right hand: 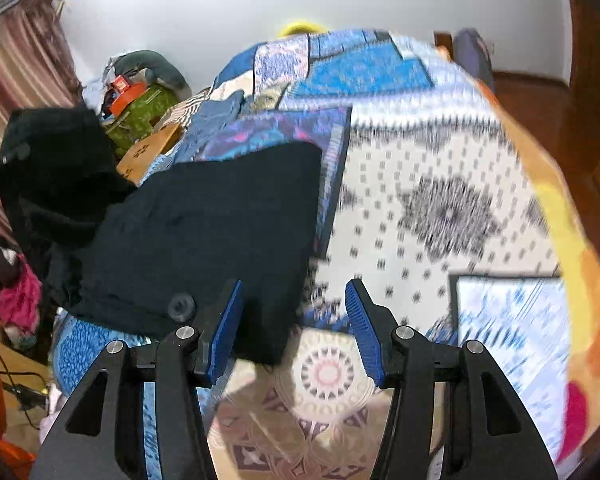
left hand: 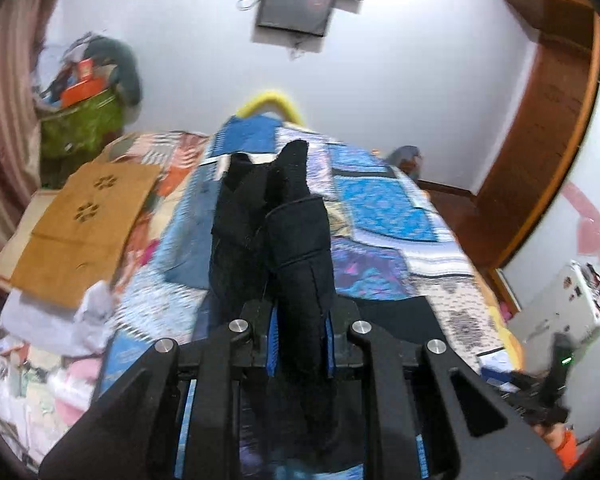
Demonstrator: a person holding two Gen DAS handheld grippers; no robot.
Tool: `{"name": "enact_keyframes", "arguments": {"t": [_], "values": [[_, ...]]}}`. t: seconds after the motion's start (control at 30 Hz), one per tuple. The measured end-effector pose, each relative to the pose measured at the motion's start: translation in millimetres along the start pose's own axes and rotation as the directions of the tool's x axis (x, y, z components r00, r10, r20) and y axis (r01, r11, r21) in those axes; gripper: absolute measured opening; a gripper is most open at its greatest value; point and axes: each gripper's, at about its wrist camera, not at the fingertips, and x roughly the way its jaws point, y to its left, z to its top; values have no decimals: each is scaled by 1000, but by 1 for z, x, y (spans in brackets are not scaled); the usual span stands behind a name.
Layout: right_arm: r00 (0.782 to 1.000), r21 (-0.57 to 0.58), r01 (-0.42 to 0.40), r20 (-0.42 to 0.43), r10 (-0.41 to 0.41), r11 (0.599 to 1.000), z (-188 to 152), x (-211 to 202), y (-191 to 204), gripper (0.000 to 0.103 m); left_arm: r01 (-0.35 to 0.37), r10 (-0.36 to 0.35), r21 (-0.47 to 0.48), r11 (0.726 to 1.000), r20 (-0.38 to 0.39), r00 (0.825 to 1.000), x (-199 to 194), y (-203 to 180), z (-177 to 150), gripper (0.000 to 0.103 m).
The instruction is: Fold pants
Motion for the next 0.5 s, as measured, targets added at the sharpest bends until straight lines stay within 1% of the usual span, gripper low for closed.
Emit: {"name": "enact_keyframes", "arguments": {"t": [0.07,0.13,0.2,0.3,0.43,0.5], "values": [[1000,19,-17,-17,18,1000,-6,8,-3,49,49,-49,9,999,-7,999,6,-17,3,17],[999,35,-37,-12,38,999,-10,12,-4,50,123,-123,-3,992,-30,992,14,-34,8,17],[999,30,-47,1,47,998,-12,13,-3,51,164,-164,7,986,-54,985,23,-51,11,17],[999,16,-50,2,50,999,-11,12,-2,51,205,-201,51,977,-86,976,36,-82,11,17],[998,17,-65,5,65,998,-12,13,-5,51,244,-227,134,960,-128,965,52,-127,1,17],[997,19,-70,8,70,997,-13,12,-6,51,277,-248,166,946,-177,952,64,-149,-8,17]]}}
